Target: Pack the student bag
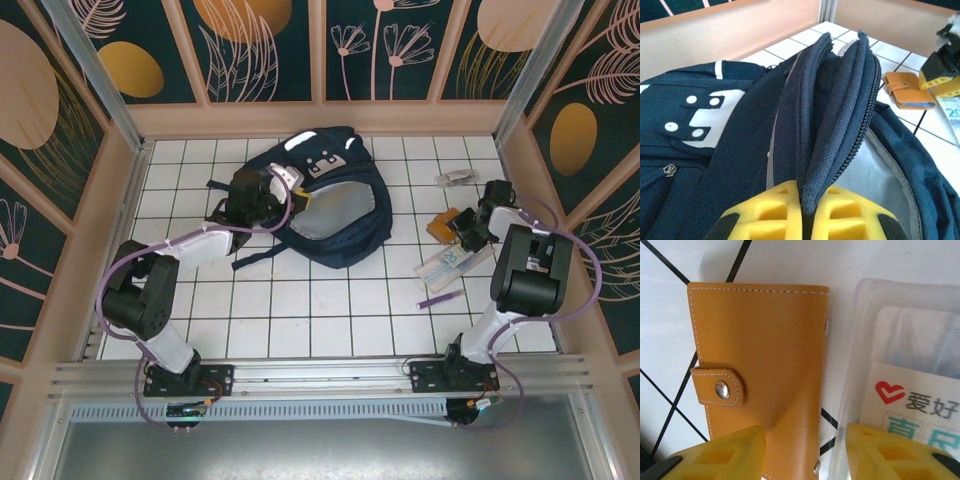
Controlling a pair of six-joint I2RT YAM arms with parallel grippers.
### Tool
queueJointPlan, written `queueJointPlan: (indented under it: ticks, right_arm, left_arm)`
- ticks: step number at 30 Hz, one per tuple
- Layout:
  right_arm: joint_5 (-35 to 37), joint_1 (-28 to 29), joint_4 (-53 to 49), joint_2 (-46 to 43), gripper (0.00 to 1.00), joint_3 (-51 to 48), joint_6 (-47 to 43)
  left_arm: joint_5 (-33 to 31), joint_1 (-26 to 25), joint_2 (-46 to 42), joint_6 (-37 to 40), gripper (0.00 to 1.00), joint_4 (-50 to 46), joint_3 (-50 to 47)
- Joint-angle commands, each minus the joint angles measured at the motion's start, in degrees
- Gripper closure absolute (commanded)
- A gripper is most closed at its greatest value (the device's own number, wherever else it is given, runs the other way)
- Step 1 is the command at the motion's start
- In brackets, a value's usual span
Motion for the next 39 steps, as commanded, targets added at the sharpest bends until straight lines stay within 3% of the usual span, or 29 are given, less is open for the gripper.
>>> queueJointPlan:
  ticks: [1, 6, 13, 14, 20, 24, 28, 34, 39]
  right_arm:
    - [-2.1, -0.1, 2.2, 1.8, 0.56, 2.0, -1.6]
    - [-4.2, -0.2, 3.0, 3.7, 0.63, 2.8, -1.6]
    - [-5.6, -0.2, 4.3, 3.3, 0.98, 2.4, -1.1]
    - [-6.4, -0.2, 5.0, 2.4, 1.00, 1.9, -0.8]
    - [-12.7, 2.1, 2.9, -5.8, 1.00, 2.3, 3.2]
    - [-16.9, 5.0, 1.5, -12.4, 1.00, 3.2, 8.2]
    - [-20.7, 10.3, 0.9, -15.2, 1.00, 5.0, 11.8]
    - [-27.9, 20.1, 10.0, -14.4, 1.00, 6.1, 21.4]
    - [-23.5, 28.4, 17.5, -8.6, 1.00, 8.9, 28.1]
  left_arm:
    - [3.0, 0.2, -2.0, -5.1, 1.00, 5.2, -0.1]
    - [3.3, 0.3, -2.2, -6.2, 1.00, 5.0, 0.0]
    - [2.4, 0.2, -3.4, -6.8, 1.00, 4.2, -0.1]
    - [2.3, 0.2, -3.7, -7.2, 1.00, 3.9, 0.1]
    - [-1.2, 0.3, -4.8, -13.4, 1.00, 2.3, 2.8]
    - [-1.4, 0.2, -5.5, -15.6, 1.00, 8.1, 2.5]
    - [-1.1, 0.2, -5.2, -15.3, 1.00, 8.8, 5.5]
    - [-1.4, 0.2, -5.4, -9.7, 1.00, 7.0, 10.0]
    - [0.0, 0.3, -5.7, -7.2, 1.00, 8.3, 11.6]
